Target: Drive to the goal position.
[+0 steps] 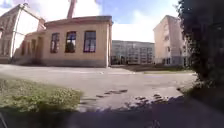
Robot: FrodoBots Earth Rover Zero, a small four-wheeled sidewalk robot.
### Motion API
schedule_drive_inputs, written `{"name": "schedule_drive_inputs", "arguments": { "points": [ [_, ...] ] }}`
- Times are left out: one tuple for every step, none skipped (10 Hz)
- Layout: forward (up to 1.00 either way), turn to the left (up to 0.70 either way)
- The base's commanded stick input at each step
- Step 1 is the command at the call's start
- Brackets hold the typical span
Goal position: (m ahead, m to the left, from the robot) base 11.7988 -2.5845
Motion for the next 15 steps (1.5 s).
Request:
{"name": "schedule_drive_inputs", "arguments": {
  "points": [
    [0.85,-0.34],
    [0.85,-0.34],
    [0.85,-0.14],
    [0.85,0.00],
    [0.85,0.00],
    [0.85,0.00],
    [0.85,-0.18],
    [0.85,-0.34],
    [0.85,-0.34],
    [0.85,-0.34],
    [0.85,0.00],
    [0.85,0.00],
    [0.85,0.00],
    [0.85,0.00],
    [0.85,0.00]
  ]
}}
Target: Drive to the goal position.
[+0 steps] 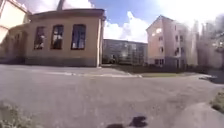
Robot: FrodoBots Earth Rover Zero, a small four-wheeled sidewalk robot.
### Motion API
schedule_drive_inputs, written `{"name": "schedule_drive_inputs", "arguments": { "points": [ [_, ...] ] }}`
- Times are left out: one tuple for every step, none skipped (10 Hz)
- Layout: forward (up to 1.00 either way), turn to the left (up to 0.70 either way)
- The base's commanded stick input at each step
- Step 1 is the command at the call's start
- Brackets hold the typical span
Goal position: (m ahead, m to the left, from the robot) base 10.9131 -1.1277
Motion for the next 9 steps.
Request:
{"name": "schedule_drive_inputs", "arguments": {
  "points": [
    [0.85,0.00],
    [0.85,0.00],
    [0.85,0.00],
    [0.85,0.00],
    [0.85,0.00],
    [0.85,0.00],
    [0.85,0.00],
    [0.85,0.00],
    [0.85,0.00]
  ]
}}
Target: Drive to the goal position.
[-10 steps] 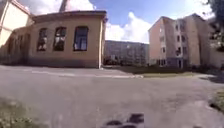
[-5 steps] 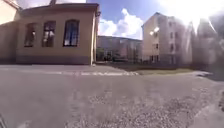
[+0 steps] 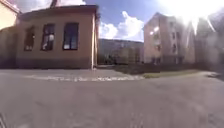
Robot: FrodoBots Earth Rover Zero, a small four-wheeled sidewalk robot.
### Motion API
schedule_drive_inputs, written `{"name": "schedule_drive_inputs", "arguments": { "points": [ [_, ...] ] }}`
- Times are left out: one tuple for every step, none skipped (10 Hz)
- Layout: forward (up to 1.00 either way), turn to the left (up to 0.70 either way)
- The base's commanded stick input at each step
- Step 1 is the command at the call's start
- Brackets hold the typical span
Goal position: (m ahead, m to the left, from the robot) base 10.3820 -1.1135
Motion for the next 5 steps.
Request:
{"name": "schedule_drive_inputs", "arguments": {
  "points": [
    [0.85,0.00],
    [0.85,0.00],
    [0.85,0.00],
    [0.85,0.00],
    [0.85,0.00]
  ]
}}
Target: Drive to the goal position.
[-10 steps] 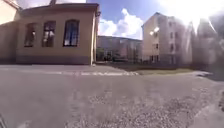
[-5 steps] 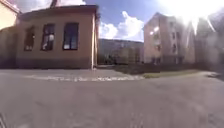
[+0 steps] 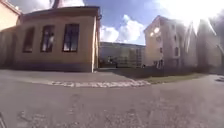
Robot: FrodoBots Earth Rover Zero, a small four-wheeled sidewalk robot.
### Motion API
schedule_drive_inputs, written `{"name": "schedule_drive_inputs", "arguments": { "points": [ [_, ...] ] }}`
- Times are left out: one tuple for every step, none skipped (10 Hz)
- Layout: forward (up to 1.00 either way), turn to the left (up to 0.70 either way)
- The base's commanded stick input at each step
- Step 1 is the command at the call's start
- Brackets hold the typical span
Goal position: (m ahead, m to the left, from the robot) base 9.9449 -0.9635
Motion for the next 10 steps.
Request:
{"name": "schedule_drive_inputs", "arguments": {
  "points": [
    [0.85,0.00],
    [0.85,0.00],
    [0.85,0.00],
    [0.85,0.00],
    [0.85,0.00],
    [0.85,0.00],
    [0.85,0.00],
    [0.85,0.00],
    [0.85,0.00],
    [0.85,0.00]
  ]
}}
